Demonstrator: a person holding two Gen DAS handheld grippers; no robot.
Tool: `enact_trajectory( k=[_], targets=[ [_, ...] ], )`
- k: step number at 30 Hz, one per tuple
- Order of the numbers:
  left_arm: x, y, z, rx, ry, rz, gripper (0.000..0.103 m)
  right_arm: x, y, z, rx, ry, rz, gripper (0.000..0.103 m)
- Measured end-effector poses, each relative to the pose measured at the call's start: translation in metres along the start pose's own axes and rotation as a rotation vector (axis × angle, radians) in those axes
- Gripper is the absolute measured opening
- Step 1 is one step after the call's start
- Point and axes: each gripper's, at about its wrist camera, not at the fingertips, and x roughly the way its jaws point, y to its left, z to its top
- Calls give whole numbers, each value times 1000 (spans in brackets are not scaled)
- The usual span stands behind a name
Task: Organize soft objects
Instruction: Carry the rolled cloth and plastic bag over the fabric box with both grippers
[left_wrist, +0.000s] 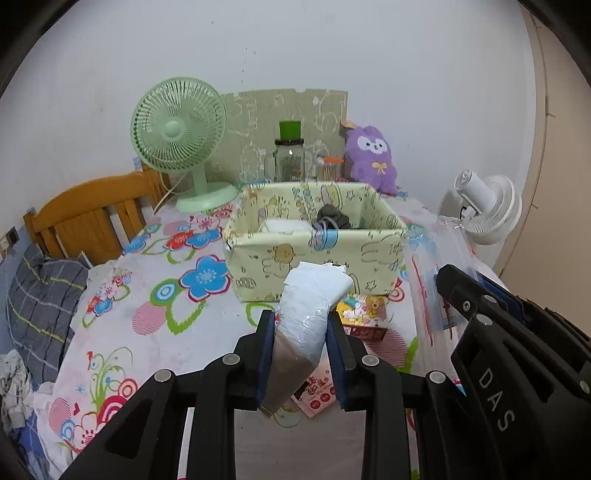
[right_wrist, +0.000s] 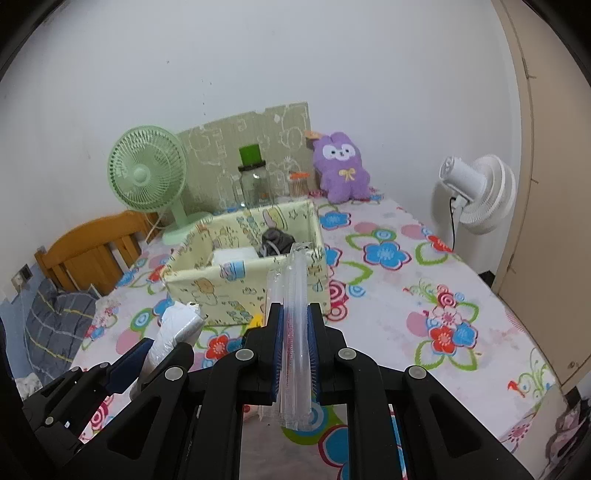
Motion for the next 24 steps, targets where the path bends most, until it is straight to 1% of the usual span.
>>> enact_trajectory(
  k=[5, 12, 24],
  targets=[
    [-15, -2, 8, -1, -35, 1, 27, -17, 1, 11, -7, -34, 2, 16],
    [-30, -5, 19, 6, -71, -4, 27, -31, 2, 24, -14, -63, 3, 16],
    [-37, -2, 33, 3, -114, 8, 27, -36, 7, 41, -28, -93, 16, 16]
  ],
)
